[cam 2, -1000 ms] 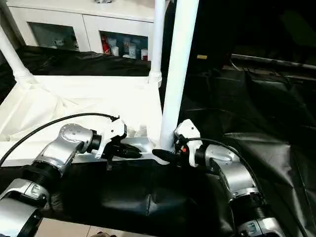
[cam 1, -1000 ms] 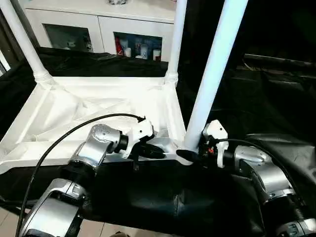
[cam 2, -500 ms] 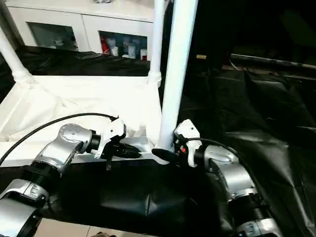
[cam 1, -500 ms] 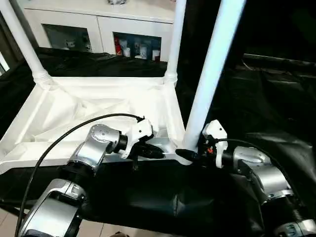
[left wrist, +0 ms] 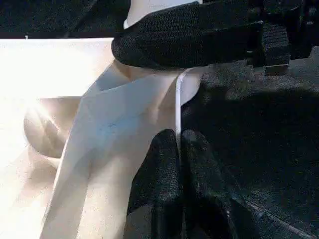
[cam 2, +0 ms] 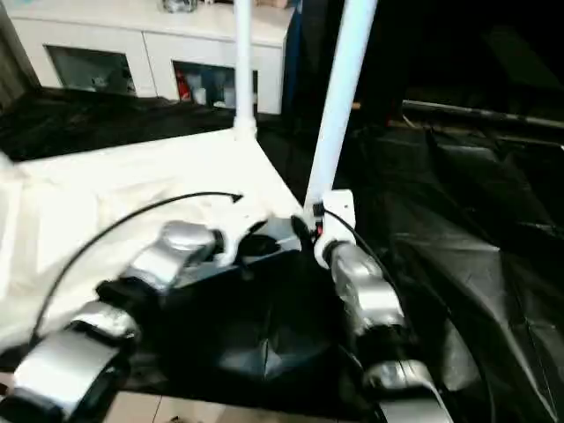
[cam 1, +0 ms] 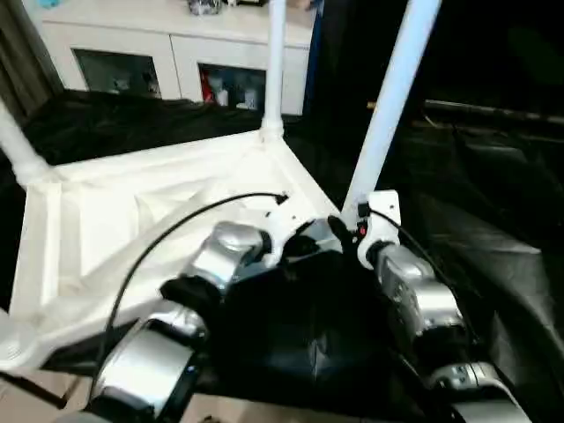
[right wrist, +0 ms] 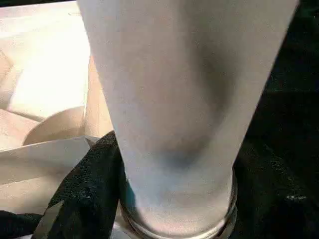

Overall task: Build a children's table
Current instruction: Rotate leg to tighten

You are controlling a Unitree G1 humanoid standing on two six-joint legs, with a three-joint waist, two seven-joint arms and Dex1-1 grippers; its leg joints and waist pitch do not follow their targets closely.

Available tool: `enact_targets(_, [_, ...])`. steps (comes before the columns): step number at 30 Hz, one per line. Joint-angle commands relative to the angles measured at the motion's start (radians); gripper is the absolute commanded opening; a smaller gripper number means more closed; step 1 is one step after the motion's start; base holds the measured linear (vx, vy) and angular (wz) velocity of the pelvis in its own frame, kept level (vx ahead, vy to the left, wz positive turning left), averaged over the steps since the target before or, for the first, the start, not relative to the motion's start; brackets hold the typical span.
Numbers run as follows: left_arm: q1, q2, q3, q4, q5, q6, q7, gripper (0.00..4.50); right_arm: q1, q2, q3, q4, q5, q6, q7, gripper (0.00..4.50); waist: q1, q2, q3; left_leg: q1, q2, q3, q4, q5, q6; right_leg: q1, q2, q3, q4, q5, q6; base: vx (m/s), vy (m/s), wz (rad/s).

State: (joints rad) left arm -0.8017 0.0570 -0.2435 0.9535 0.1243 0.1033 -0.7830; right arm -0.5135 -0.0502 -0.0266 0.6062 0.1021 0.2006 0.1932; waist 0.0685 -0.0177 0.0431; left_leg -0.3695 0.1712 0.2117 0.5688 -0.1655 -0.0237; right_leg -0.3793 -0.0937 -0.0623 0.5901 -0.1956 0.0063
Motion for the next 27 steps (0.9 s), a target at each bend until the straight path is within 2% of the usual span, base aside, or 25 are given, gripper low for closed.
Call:
enact_targets(1, [0.001, -0.028, -0.024, 0.029, 0.006, -0.012, -0.012, 0.00, 0.013, 0.030, 0.053, 0.000, 0.005, -0.015, 0.087, 3.05, -0.004, 0.001, -0.047, 0.029, 0.065, -0.045, -0.079, -0.416, -0.046, 0.007, -0.073, 0.048, -0.096, -0.369, -0.159, 0.000, 0.000, 0.00])
enact_targets(2, [0.004, -0.021, -0.023, 0.027, 0.004, -0.016, -0.022, 0.00, 0.019, 0.021, 0.051, -0.014, 0.014, -0.023, 0.110, 3.26, -0.003, 0.001, -0.046, 0.028, 0.065, -0.045, -0.079, -0.413, -0.042, 0.008, -0.074, 0.048, -0.097, -0.363, -0.162, 0.000, 0.000, 0.00])
enact_targets(6, [0.013, 0.008, -0.025, 0.026, 0.002, -0.040, -0.055, 0.00, 0.033, -0.021, 0.052, -0.052, 0.039, -0.033, 0.195, 3.50, 0.000, 0.001, -0.048, 0.023, 0.066, -0.043, -0.078, -0.384, -0.023, 0.015, -0.074, 0.048, -0.094, -0.337, -0.170, 0.000, 0.000, 0.00])
enact_targets(9, [0.023, 0.036, -0.029, 0.020, 0.000, -0.064, -0.097, 0.00, 0.049, -0.074, 0.067, -0.096, 0.050, -0.018, 0.286, 3.86, 0.002, -0.001, -0.048, 0.019, 0.066, -0.041, -0.077, -0.356, -0.006, 0.019, -0.075, 0.048, -0.091, -0.319, -0.176, 0.000, 0.000, 0.00])
enact_targets(11, [0.025, 0.045, -0.027, 0.020, -0.001, -0.072, -0.116, 0.00, 0.055, -0.093, 0.071, -0.111, 0.053, -0.015, 0.318, 3.86, 0.000, -0.001, -0.048, 0.016, 0.066, -0.042, -0.077, -0.345, -0.002, 0.021, -0.075, 0.047, -0.090, -0.322, -0.182, 0.000, 0.000, 0.00])
enact_targets(13, [0.044, 0.104, -0.027, -0.009, -0.018, -0.108, -0.239, 0.00, 0.098, -0.205, 0.100, -0.198, 0.079, 0.012, 0.513, 3.86, 0.006, 0.000, -0.047, 0.019, 0.068, -0.040, -0.074, -0.333, 0.012, 0.024, -0.073, 0.047, -0.090, -0.306, -0.185, 0.000, 0.000, 0.00])
enact_targets(14, [0.044, 0.104, -0.027, -0.009, -0.018, -0.108, -0.239, 0.00, 0.098, -0.205, 0.100, -0.198, 0.079, 0.012, 0.513, 3.86, 0.006, 0.000, -0.047, 0.019, 0.068, -0.040, -0.074, -0.333, 0.012, 0.024, -0.073, 0.047, -0.090, -0.306, -0.185, 0.000, 0.000, 0.00])
enact_targets(16, [0.059, 0.142, -0.028, -0.042, -0.040, -0.120, -0.332, 0.00, 0.125, -0.271, 0.123, -0.251, 0.096, 0.034, 0.627, 3.86, 0.008, 0.000, -0.049, 0.015, 0.070, -0.039, -0.073, -0.308, 0.025, 0.025, -0.075, 0.048, -0.082, -0.262, -0.202, 0.000, 0.000, 0.00])
enact_targets(17, [0.065, 0.155, -0.029, -0.059, -0.051, -0.114, -0.369, 0.00, 0.136, -0.295, 0.138, -0.273, 0.102, 0.045, 0.671, 3.86, 0.008, 0.000, -0.050, 0.011, 0.070, -0.040, -0.073, -0.289, 0.030, 0.030, -0.073, 0.046, -0.077, -0.236, -0.212, 0.000, 0.000, 0.00])
enact_targets(19, [0.074, 0.176, -0.034, -0.085, -0.067, -0.097, -0.427, 0.00, 0.149, -0.324, 0.161, -0.300, 0.101, 0.055, 0.721, 3.86, 0.010, 0.001, -0.050, 0.014, 0.073, -0.036, -0.071, -0.277, 0.035, 0.028, -0.071, 0.046, -0.072, -0.205, -0.229, 0.000, 0.000, 0.00])
enact_targets(20, [0.079, 0.188, -0.038, -0.099, -0.074, -0.090, -0.456, 0.00, 0.153, -0.333, 0.169, -0.308, 0.099, 0.057, 0.736, 3.86, 0.012, 0.002, -0.053, 0.012, 0.073, -0.036, -0.070, -0.258, 0.036, 0.030, -0.070, 0.045, -0.066, -0.175, -0.240, 0.000, 0.000, 0.00])
enact_targets(22, [0.087, 0.206, -0.039, -0.117, -0.087, -0.078, -0.498, 0.00, 0.155, -0.346, 0.179, -0.315, 0.094, 0.060, 0.756, 3.86, 0.013, 0.005, -0.055, 0.016, 0.074, -0.032, -0.066, -0.229, 0.042, 0.027, -0.069, 0.044, -0.059, -0.111, -0.270, 0.000, 0.000, 0.00])
enact_targets(25, [0.096, 0.224, -0.038, -0.132, -0.092, -0.074, -0.533, 0.00, 0.159, -0.362, 0.194, -0.318, 0.087, 0.060, 0.777, 3.86, 0.019, 0.004, -0.056, 0.016, 0.073, -0.029, -0.062, -0.210, 0.048, 0.028, -0.069, 0.044, -0.055, -0.077, -0.284, 0.000, 0.000, 0.00])
enact_targets(27, [0.101, 0.231, -0.035, -0.138, -0.094, -0.074, -0.540, 0.00, 0.164, -0.367, 0.198, -0.322, 0.086, 0.064, 0.786, 3.86, 0.024, 0.001, -0.054, 0.015, 0.073, -0.029, -0.062, -0.216, 0.049, 0.030, -0.071, 0.044, -0.056, -0.097, -0.280, 0.000, 0.000, 0.00])
